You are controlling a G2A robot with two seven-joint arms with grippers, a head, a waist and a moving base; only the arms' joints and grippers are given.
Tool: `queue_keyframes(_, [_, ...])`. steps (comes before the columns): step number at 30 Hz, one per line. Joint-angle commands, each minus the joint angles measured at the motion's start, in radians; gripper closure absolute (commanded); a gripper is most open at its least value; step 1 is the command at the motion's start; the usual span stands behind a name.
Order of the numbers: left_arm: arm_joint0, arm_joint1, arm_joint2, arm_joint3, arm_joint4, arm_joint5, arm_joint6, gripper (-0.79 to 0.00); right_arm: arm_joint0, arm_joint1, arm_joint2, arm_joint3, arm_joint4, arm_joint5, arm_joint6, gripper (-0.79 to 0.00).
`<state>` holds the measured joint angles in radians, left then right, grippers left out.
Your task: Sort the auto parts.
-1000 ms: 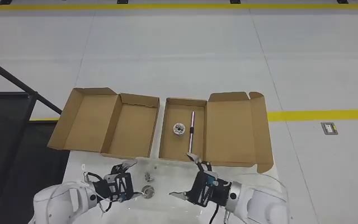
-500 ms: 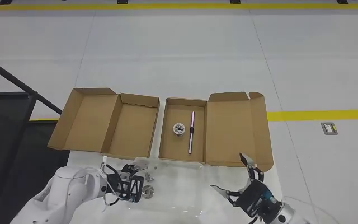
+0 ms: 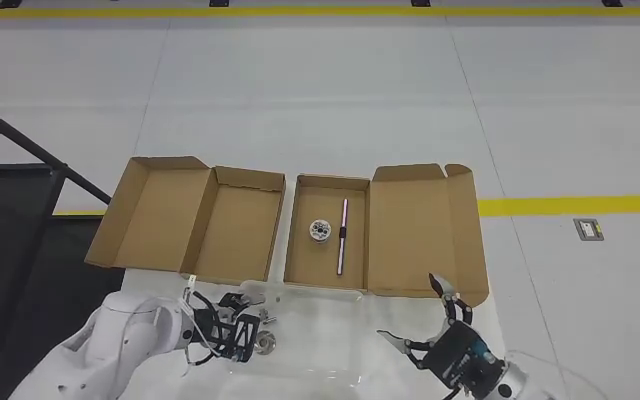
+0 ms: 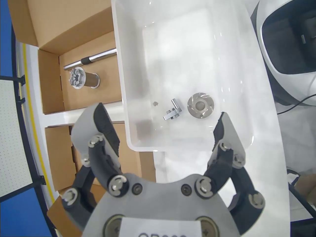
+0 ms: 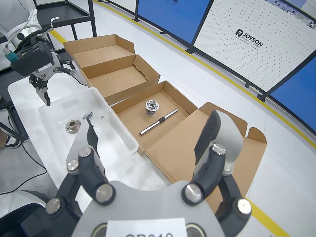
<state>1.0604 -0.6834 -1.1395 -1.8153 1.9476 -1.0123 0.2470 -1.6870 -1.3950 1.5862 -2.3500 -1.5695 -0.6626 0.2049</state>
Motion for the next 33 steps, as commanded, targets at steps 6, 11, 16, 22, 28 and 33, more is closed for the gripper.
queue_keyframes(6, [-0.054,-0.004,0.077,-0.006,0.079,0.000,0.040,-0.785,0.000,0.000,0.000,0.000,0.000,0.000,0.000,-0.785])
queue_keyframes(11, [-0.156,0.024,0.202,0.032,0.238,0.000,0.199,-0.785,0.000,0.000,0.000,0.000,0.000,0.000,0.000,-0.785])
queue_keyframes(16, [-0.324,0.044,0.367,0.101,0.432,0.000,0.403,-0.785,0.000,0.000,0.000,0.000,0.000,0.000,0.000,-0.785])
queue_keyframes(22, [-0.513,0.014,0.538,0.176,0.552,0.000,0.546,-0.785,0.000,0.000,0.000,0.000,0.000,0.000,0.000,-0.785])
queue_keyframes(28, [-0.619,-0.052,0.649,0.242,0.544,0.000,0.542,-0.785,0.000,0.000,0.000,0.000,0.000,0.000,0.000,-0.785])
queue_keyframes(33, [-0.650,-0.091,0.700,0.290,0.519,0.000,0.514,-0.785,0.000,0.000,0.000,0.000,0.000,0.000,0.000,-0.785])
